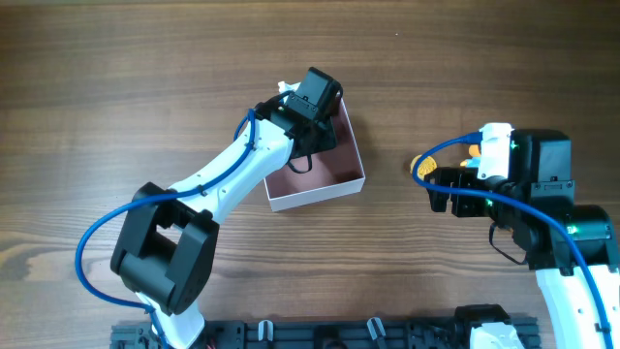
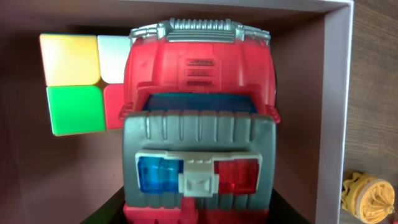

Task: Pack container
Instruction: 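Lower the red truck with the left gripper into the box beside the cube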

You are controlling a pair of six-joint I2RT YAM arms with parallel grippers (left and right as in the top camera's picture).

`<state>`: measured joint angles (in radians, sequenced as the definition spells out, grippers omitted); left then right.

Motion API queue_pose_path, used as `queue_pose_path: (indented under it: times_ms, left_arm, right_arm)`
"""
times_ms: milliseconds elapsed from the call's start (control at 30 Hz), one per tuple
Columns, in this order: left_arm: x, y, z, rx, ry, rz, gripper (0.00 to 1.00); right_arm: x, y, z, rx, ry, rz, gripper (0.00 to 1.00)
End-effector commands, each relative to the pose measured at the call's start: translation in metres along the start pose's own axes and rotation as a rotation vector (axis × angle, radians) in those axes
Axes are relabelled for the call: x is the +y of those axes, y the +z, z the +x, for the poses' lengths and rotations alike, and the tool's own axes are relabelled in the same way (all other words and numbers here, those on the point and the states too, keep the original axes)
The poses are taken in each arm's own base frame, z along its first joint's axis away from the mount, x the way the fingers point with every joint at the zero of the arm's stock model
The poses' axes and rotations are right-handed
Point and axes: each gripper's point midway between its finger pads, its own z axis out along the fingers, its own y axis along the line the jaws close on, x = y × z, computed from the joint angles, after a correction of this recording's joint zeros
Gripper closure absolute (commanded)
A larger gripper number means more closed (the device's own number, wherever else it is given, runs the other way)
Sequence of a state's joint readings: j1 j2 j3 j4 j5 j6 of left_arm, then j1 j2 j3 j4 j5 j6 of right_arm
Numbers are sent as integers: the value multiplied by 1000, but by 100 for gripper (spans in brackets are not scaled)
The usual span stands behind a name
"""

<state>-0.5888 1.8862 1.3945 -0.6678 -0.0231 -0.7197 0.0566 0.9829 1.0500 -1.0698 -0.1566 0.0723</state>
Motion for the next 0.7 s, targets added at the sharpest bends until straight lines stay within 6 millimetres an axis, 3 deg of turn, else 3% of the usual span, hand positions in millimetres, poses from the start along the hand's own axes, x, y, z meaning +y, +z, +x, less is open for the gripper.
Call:
queue_pose_path:
  times_ms: [0, 400, 667]
  left_arm:
    - [2, 18, 20, 85, 39, -4, 96]
    - [-1, 16, 15, 65, 68, 9, 96]
    - [22, 16, -2, -2, -6, -84, 96]
  right_arm:
    - [3, -5, -7, -20, -23, -5, 0]
    - [3, -5, -8, -24, -24, -5, 0]
    - [3, -5, -7, -21, -23, -5, 0]
